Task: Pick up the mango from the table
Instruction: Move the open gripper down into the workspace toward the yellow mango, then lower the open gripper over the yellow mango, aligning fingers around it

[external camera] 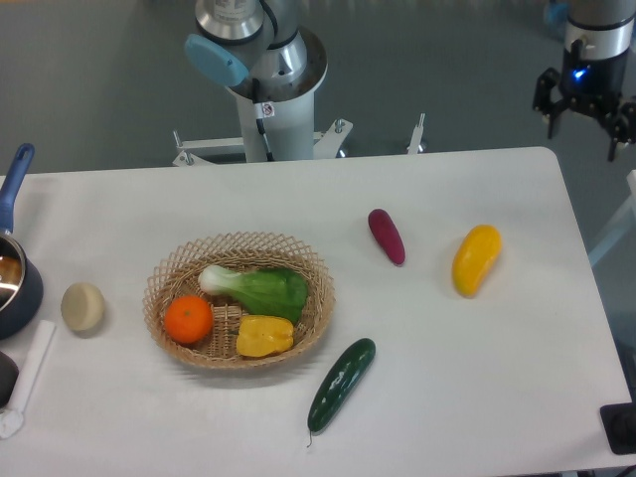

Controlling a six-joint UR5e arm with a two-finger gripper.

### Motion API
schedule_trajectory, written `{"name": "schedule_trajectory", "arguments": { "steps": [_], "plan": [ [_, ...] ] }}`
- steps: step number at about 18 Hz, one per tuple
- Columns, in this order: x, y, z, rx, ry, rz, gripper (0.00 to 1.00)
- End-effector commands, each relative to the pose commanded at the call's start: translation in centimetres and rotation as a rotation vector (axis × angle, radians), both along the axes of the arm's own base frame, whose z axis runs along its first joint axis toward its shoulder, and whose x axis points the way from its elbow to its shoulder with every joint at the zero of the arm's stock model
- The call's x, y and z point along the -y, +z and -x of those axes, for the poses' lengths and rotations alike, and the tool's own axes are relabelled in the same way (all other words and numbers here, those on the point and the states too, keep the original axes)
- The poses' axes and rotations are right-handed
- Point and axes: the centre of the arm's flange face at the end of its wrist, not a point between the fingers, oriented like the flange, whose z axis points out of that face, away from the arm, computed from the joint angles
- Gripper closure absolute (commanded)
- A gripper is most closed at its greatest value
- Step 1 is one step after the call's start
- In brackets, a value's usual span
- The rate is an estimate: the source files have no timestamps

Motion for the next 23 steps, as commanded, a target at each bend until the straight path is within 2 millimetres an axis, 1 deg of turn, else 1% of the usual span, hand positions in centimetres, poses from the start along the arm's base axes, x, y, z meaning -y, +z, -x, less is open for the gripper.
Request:
{"name": "schedule_trajectory", "arguments": {
  "steps": [1, 4, 5, 6, 9, 12, 14, 16, 20, 21, 22, 23],
  "plan": [
    [-0.4, -1.0, -0.5, 0.020, 0.023, -0.003, 0.00],
    [-2.1, -2.8, -1.2, 0.063, 0.052, -0.009, 0.00],
    [-2.8, -4.1, -1.5, 0.089, 0.061, -0.009, 0.00],
    [-3.0, -4.7, -1.7, 0.102, 0.077, -0.013, 0.00],
    [-3.2, -6.4, -1.4, 0.136, 0.094, -0.008, 0.00],
    [-3.1, -9.1, -0.7, 0.176, 0.119, -0.007, 0.00],
    [-3.3, -10.0, -0.1, 0.168, 0.118, -0.009, 0.00],
    [-3.6, -11.5, 0.0, 0.188, 0.116, -0.002, 0.00],
    [-3.4, -13.1, -0.4, 0.219, 0.118, 0.002, 0.00],
    [-3.4, -13.1, -0.4, 0.221, 0.118, 0.001, 0.00],
    [-3.4, -13.6, -0.5, 0.230, 0.117, 0.002, 0.00],
    [-3.4, -14.5, -0.5, 0.245, 0.118, 0.005, 0.00]
  ]
}}
